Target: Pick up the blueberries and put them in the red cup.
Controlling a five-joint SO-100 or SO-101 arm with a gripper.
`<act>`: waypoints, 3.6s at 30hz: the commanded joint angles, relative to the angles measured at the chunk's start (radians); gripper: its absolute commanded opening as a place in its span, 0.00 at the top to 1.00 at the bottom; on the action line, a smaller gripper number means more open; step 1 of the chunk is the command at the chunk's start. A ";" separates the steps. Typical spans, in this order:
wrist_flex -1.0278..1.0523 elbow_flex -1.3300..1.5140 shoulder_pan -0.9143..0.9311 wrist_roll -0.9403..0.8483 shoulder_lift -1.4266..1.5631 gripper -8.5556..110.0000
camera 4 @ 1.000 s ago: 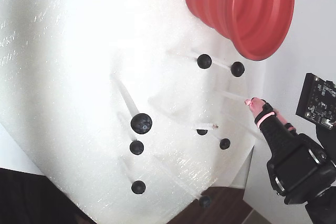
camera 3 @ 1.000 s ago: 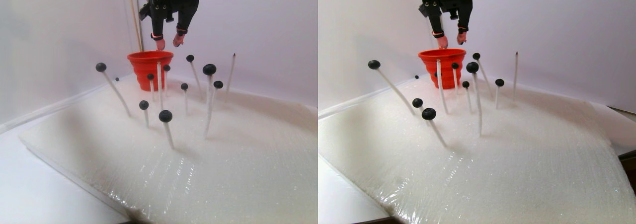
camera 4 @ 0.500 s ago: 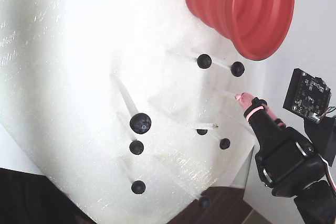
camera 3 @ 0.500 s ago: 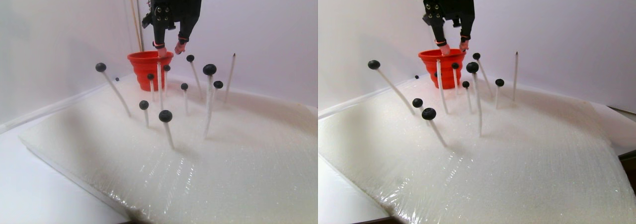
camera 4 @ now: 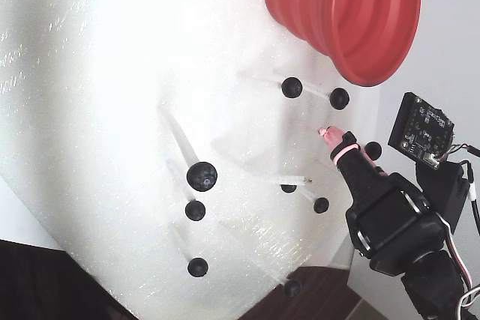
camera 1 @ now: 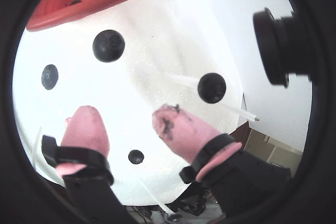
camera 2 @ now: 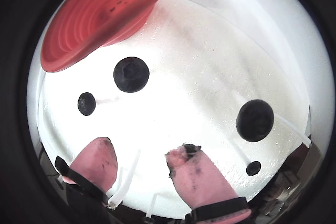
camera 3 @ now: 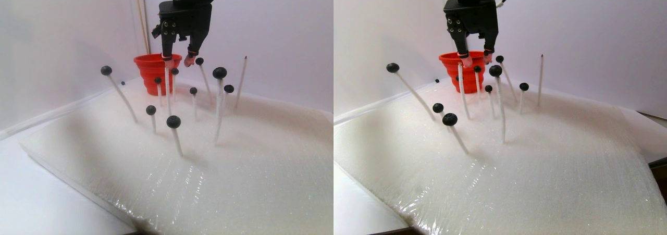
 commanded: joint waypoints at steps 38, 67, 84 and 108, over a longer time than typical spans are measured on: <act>-0.138 -0.216 -0.025 0.008 -0.163 0.75; -0.193 -0.265 -0.025 -0.003 -0.241 0.76; -0.219 -0.258 -0.026 0.018 -0.259 0.78; -0.209 -0.209 -0.034 0.005 -0.202 0.81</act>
